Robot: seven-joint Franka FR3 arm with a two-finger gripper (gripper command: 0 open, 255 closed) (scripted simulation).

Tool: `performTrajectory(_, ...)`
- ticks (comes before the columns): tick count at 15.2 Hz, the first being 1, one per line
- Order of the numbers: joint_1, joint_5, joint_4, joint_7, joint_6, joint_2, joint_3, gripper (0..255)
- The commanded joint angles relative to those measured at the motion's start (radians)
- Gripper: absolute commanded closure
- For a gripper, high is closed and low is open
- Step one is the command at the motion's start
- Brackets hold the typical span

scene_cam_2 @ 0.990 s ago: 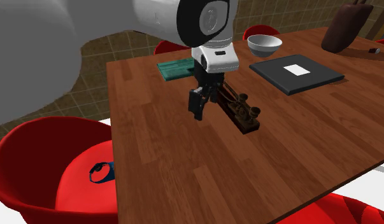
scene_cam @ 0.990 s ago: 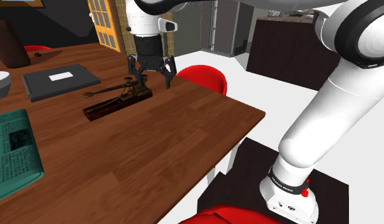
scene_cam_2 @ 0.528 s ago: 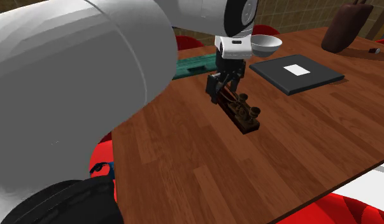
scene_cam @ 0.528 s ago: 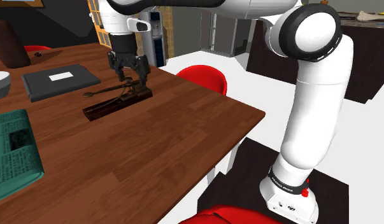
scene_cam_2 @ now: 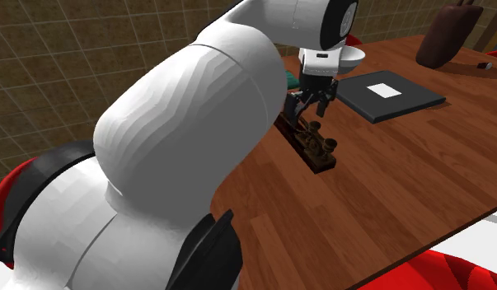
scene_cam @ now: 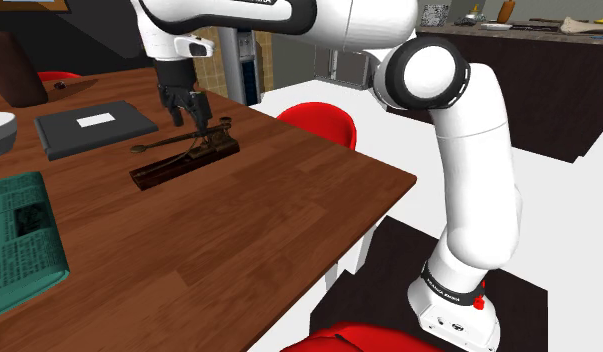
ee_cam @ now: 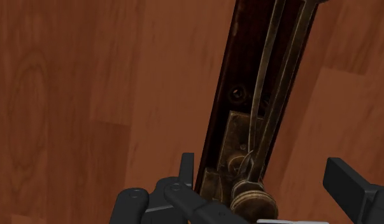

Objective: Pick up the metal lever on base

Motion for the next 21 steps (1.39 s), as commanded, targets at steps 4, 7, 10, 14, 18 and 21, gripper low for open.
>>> performTrajectory(4, -0.030, 0.014, -0.108, 0.006, 0.081, -0.027, 0.003, 0)
performTrajectory(7, -0.030, 0.015, -0.109, 0.006, 0.082, -0.027, 0.003, 255)
performTrajectory(10, -0.030, 0.015, -0.109, 0.006, 0.083, -0.027, 0.003, 255)
performTrajectory(14, -0.030, 0.014, -0.109, 0.006, 0.082, -0.027, 0.003, 255)
performTrajectory(18, -0.018, 0.009, -0.063, 0.004, 0.048, -0.016, 0.002, 255)
performTrajectory(21, 0.004, -0.003, 0.013, 0.002, -0.007, 0.005, -0.001, 255)
